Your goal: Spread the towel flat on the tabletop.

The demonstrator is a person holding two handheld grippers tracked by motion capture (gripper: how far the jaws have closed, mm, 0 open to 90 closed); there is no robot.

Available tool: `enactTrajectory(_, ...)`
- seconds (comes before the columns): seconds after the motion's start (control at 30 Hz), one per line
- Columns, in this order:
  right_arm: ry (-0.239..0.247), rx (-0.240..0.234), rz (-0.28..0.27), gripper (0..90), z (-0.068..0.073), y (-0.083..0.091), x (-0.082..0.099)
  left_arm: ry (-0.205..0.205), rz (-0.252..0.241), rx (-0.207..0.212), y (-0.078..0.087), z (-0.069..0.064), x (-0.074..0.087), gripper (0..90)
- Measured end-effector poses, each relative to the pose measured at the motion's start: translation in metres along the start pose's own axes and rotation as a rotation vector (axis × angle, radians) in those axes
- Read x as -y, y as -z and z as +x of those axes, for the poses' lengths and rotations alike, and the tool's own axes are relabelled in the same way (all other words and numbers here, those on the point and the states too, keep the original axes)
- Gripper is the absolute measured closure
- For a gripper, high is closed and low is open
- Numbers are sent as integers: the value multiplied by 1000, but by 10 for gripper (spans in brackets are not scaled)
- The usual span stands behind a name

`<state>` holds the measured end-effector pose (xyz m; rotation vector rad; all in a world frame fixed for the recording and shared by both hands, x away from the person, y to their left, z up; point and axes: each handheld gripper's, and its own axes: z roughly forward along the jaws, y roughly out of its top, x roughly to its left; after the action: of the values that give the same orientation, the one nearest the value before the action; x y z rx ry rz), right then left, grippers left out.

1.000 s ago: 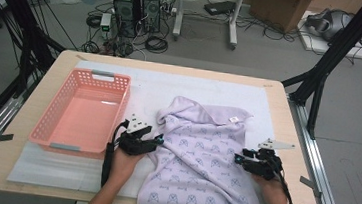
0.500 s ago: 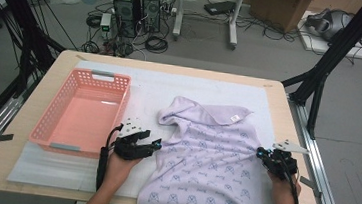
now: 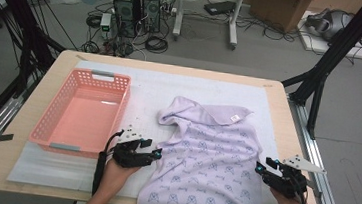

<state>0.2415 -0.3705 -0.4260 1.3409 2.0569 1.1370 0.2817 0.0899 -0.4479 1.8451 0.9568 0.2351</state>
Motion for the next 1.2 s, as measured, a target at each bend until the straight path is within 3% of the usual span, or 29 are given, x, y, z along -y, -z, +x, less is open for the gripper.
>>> enactTrajectory(0.1, 13, -41, 23, 473, 1, 0, 1, -25, 33, 20, -9, -8, 0, 439)
enactTrajectory(0.2, 63, -48, 76, 431, 4, -7, 4, -74, 86, -16, -19, -14, -3, 415)
enactTrajectory(0.3, 71, -53, 88, 424, 4, -12, 6, -96, 126, -55, -26, -18, -5, 424)
enactTrajectory(0.33, 68, -54, 91, 423, 4, -12, 6, -118, 128, -98, -26, -19, -5, 476)
enactTrajectory(0.4, 66, -52, 91, 423, 5, -12, 6, -118, 121, -112, -25, -17, -6, 745)
enactTrajectory(0.47, 64, -55, 82, 423, 5, -12, 6, -86, 111, -115, -22, -12, -6, 809)
enactTrajectory(0.53, 53, -59, 78, 423, 4, -12, 6, -78, 89, -157, -15, -5, -7, 825)
enactTrajectory(0.63, 47, -63, 74, 423, 2, -16, 4, -33, 59, -197, -7, 9, -8, 825)
enactTrajectory(0.77, 48, -54, 79, 423, -1, -23, 0, -33, 40, -242, -3, 20, -7, 813)
enactTrajectory(0.83, 47, -55, 82, 422, -1, -26, -3, -42, 28, -234, -4, 19, -7, 752)
enactTrajectory(0.9, 39, -68, 72, 421, 0, -30, -7, -20, 20, -220, -3, 20, -6, 607)
enactTrajectory(1.0, 46, -104, 83, 456, 3, -36, -9, 2, 12, -203, 0, 21, -4, 518)
enactTrajectory(1.07, 70, -135, 108, 482, 6, -40, -9, 11, 12, -189, 2, 19, -2, 511)
enactTrajectory(1.13, 98, -163, 136, 590, 10, -45, -7, 3, 17, -180, 5, 16, 0, 501)
enactTrajectory(1.2, 139, -134, 147, 777, 13, -46, -7, 2, 15, -175, 7, 14, 2, 496)
